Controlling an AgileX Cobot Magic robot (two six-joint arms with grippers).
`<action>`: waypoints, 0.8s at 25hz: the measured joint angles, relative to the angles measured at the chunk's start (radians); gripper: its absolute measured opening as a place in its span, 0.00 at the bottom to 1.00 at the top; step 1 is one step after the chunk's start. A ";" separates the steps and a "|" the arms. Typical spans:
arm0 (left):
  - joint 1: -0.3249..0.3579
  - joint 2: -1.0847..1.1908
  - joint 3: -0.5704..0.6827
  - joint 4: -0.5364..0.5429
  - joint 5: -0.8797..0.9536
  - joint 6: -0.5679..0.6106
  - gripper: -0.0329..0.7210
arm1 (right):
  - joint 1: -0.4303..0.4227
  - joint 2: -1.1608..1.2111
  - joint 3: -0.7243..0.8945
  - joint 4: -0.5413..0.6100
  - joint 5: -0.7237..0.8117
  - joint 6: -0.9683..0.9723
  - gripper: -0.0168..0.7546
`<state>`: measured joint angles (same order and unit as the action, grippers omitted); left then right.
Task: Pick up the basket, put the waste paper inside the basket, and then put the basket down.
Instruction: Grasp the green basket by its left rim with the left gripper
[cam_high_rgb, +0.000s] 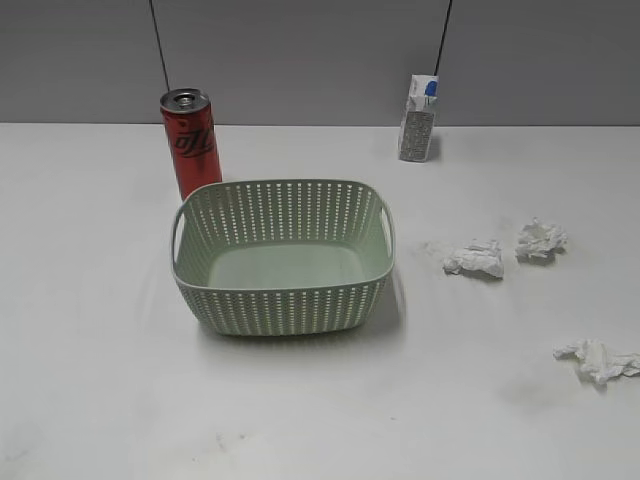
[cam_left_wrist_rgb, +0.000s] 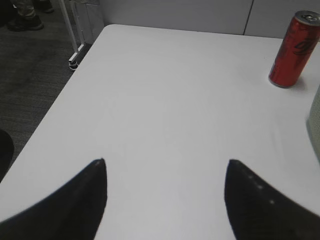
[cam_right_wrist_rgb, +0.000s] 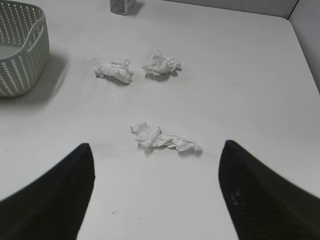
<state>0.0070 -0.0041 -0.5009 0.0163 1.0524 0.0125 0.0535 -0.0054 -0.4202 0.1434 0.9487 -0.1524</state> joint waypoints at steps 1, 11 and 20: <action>0.000 0.000 0.000 0.000 0.000 0.000 0.78 | 0.000 0.000 0.000 0.000 0.000 0.001 0.78; 0.000 0.000 0.000 0.000 0.000 0.000 0.78 | 0.000 0.000 0.000 -0.001 0.000 0.001 0.78; 0.000 0.000 0.000 0.000 0.000 0.000 0.78 | 0.000 0.000 0.000 -0.002 0.000 0.001 0.78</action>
<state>0.0070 -0.0041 -0.5009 0.0163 1.0524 0.0125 0.0535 -0.0054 -0.4202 0.1411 0.9487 -0.1517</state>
